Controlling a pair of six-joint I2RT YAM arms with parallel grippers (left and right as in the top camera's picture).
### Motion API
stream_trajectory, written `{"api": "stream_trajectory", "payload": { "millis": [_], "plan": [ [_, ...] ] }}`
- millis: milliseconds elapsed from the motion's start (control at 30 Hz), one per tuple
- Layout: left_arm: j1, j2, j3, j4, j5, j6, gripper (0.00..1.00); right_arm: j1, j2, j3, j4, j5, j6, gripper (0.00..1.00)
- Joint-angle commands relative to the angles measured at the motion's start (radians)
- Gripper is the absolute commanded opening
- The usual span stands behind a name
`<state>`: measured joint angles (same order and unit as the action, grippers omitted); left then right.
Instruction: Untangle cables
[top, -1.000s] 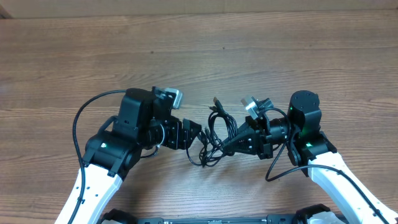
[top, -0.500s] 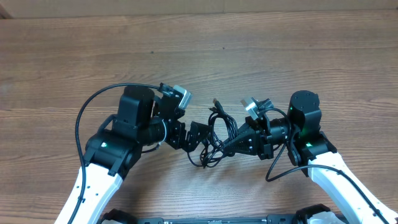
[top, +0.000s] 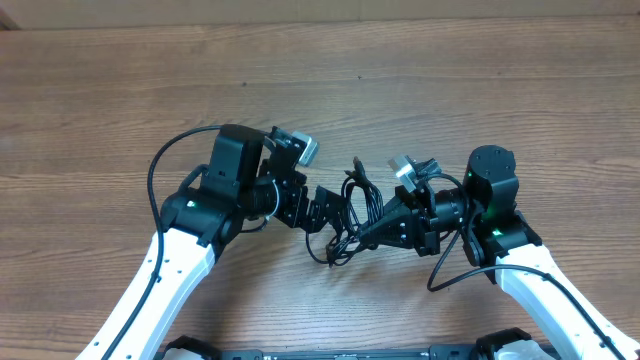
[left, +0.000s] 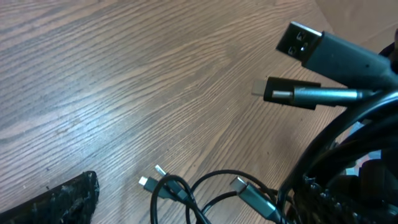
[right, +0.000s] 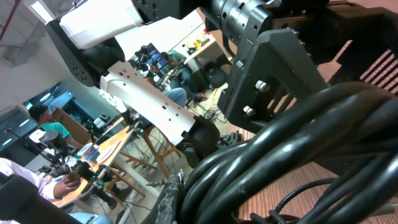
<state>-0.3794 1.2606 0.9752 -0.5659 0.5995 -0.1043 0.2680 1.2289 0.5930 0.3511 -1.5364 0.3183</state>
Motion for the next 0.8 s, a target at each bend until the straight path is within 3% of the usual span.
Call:
{"api": "stream_trajectory", "payload": {
  "millis": [0, 133, 367, 633, 700, 733, 767],
  "plan": [
    [-0.001, 0.013, 0.022, 0.026, 0.041, 0.011, 1.0, 0.005, -0.003, 0.015, 0.012, -0.033, 0.002, 0.04],
    [-0.003, 0.014, 0.022, 0.047, 0.084, 0.012, 1.0, 0.033, -0.003, 0.015, 0.016, -0.033, 0.003, 0.04],
    [-0.007, 0.016, 0.022, 0.039, 0.013, 0.014, 1.0, 0.047, -0.003, 0.015, 0.042, -0.033, 0.004, 0.04],
    [-0.016, 0.045, 0.021, 0.014, -0.06, 0.033, 0.97, 0.092, -0.003, 0.015, 0.197, -0.033, 0.103, 0.04],
    [-0.016, 0.046, 0.021, 0.014, -0.06, 0.056, 0.7, 0.092, -0.003, 0.015, 0.196, -0.033, 0.105, 0.04],
    [-0.015, 0.046, 0.021, 0.015, -0.061, 0.065, 0.39, 0.092, -0.003, 0.015, 0.196, -0.033, 0.105, 0.04],
    [-0.014, 0.046, 0.021, 0.018, -0.06, 0.064, 0.17, 0.092, -0.003, 0.015, 0.195, -0.033, 0.105, 0.04]
  ]
}}
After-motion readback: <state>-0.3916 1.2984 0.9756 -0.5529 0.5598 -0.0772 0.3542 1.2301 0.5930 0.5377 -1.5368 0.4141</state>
